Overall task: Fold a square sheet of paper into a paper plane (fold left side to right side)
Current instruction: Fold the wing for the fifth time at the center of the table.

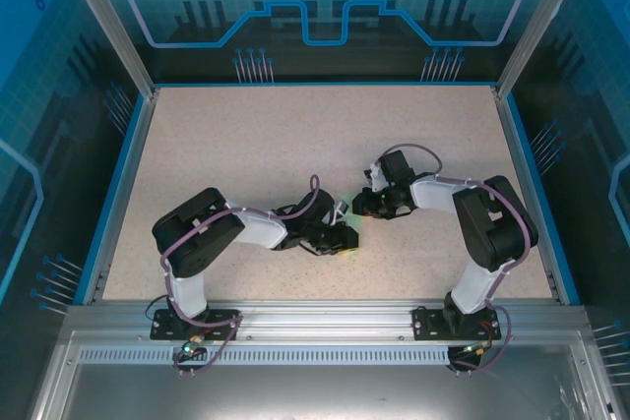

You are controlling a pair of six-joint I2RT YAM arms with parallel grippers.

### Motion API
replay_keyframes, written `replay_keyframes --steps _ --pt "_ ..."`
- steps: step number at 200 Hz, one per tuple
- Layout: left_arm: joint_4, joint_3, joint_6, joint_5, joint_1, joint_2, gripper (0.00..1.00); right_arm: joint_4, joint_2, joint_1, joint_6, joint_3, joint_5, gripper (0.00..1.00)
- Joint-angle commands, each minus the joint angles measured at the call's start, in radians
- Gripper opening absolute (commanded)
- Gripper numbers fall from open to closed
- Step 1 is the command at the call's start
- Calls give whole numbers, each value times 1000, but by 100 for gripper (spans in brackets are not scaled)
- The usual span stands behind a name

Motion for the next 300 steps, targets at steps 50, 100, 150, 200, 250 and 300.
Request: replay_keyframes --steps 50,100,150,200,250,300 --pt "-98 -21 -26 -45 -28 30 21 -74 -84 -7 -26 -6 25 24" --pt "-96 -44 -36 -68 -30 30 18 -78 -253 -15 -40 -94 5 23" --pt "-105 -45 -29 -76 -30 30 17 10 -261 40 2 -169 -68 20" --pt "-113 -45 -29 -80 -31 25 16 71 -212 64 2 -173 -98 20" --pt "-127 -38 -23 -82 -32 23 16 92 -165 67 -3 -163 -96 20" --pt "-130 -40 -22 -82 -31 20 16 78 -92 64 -42 -121 -48 20"
